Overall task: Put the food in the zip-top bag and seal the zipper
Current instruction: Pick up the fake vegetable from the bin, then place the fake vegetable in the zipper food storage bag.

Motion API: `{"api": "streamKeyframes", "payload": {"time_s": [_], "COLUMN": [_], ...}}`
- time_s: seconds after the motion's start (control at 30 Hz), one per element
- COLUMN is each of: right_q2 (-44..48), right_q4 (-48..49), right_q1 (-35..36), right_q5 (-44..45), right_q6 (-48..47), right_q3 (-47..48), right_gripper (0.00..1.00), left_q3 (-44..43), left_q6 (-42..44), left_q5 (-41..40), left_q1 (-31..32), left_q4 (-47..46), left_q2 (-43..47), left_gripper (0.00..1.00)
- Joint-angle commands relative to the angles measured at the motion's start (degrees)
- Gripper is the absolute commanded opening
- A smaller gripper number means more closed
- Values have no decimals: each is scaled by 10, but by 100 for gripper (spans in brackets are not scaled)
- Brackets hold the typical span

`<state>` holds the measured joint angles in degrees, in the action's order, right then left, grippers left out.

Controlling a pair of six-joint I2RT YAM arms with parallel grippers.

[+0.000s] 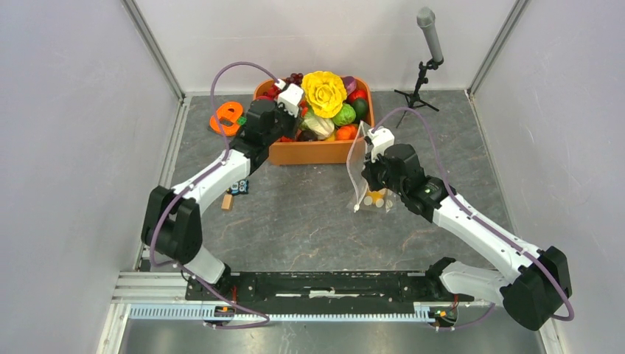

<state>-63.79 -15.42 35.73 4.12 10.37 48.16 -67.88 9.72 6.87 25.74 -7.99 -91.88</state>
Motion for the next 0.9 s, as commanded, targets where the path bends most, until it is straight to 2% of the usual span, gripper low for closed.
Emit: {"api": "streamKeyframes", "payload": {"time_s": [0.0, 0.13, 0.27, 0.4, 0.7, 0.87], "right_q2": [5, 0, -3, -3, 7, 17], "right_q4": [30, 36, 44, 47, 67, 85], "right_q1": [-1, -2, -1, -2, -1, -1], "right_q5": [4, 1, -1, -2, 9, 12], "right_q6": [13, 17, 20, 24, 42, 62], "right_q3": [-5, -6, -9, -11, -23, -35], "right_gripper": [0, 0, 0, 0, 0, 0], "left_q3": [42, 91, 107, 139, 189, 203], "left_q6": [-56, -115, -157, -220, -395, -450], "left_q5": [-26, -35, -29, -36, 31, 41], "left_q1": [-1, -1, -1, -1, -1, -1], "left_q4": [-120, -181, -196, -250, -373, -399], "left_q2": [90, 141, 161, 183, 224, 234], "left_gripper": [12, 10, 9, 9, 9, 8]}}
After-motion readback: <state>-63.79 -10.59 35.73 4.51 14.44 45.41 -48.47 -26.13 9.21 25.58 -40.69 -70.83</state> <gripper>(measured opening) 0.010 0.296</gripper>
